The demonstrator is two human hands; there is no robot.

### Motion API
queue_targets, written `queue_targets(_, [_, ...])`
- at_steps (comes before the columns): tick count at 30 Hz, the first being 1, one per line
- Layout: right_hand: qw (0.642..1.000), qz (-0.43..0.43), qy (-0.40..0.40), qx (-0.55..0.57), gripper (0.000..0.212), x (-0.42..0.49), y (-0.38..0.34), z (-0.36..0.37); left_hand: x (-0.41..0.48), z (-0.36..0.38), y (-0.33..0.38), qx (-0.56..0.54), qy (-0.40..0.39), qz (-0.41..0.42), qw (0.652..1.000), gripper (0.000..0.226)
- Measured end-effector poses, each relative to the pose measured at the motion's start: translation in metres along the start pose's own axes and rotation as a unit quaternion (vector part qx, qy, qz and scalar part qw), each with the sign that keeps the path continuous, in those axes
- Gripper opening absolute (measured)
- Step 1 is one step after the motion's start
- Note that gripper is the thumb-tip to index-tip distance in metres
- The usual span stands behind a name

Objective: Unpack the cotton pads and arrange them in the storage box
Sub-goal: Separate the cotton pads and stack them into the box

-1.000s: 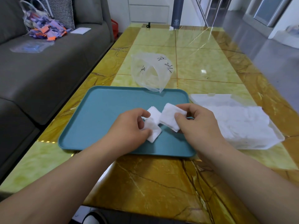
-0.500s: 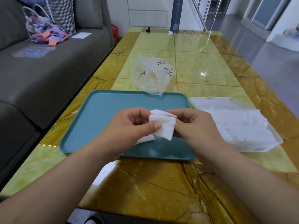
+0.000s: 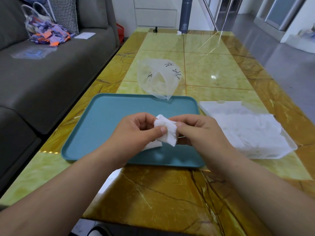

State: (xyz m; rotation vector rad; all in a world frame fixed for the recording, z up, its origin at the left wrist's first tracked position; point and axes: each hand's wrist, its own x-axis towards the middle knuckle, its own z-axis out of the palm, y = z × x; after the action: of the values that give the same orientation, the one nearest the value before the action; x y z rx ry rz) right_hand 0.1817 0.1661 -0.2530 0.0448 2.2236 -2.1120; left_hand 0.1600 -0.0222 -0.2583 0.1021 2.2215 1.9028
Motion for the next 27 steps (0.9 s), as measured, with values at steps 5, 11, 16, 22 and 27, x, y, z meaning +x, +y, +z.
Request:
queue_targets(5, [0.998, -0.031, 0.011, -0.059, 0.011, -0.002, 0.001, 0.001, -0.002, 0.002, 0.002, 0.005, 0.01, 0.003, 1.0, 0.013])
queue_targets(11, [0.998, 0.015, 0.064, 0.016, 0.004, 0.005, 0.008, -0.001, -0.002, -0.002, 0.002, 0.094, -0.01, -0.009, 0.996, 0.05])
queue_targets(16, [0.994, 0.051, 0.068, 0.068, 0.005, 0.006, 0.006, -0.003, -0.004, -0.002, 0.004, 0.019, -0.055, -0.004, 0.998, 0.04])
queue_targets(22, [0.991, 0.061, 0.078, 0.084, 0.004, 0.007, 0.005, -0.003, -0.001, -0.001, -0.001, -0.008, -0.068, -0.009, 0.998, 0.038])
queue_targets(27, [0.987, 0.079, 0.08, 0.119, 0.008, 0.008, 0.004, -0.002, 0.0, -0.001, -0.001, -0.007, -0.073, -0.001, 0.997, 0.038])
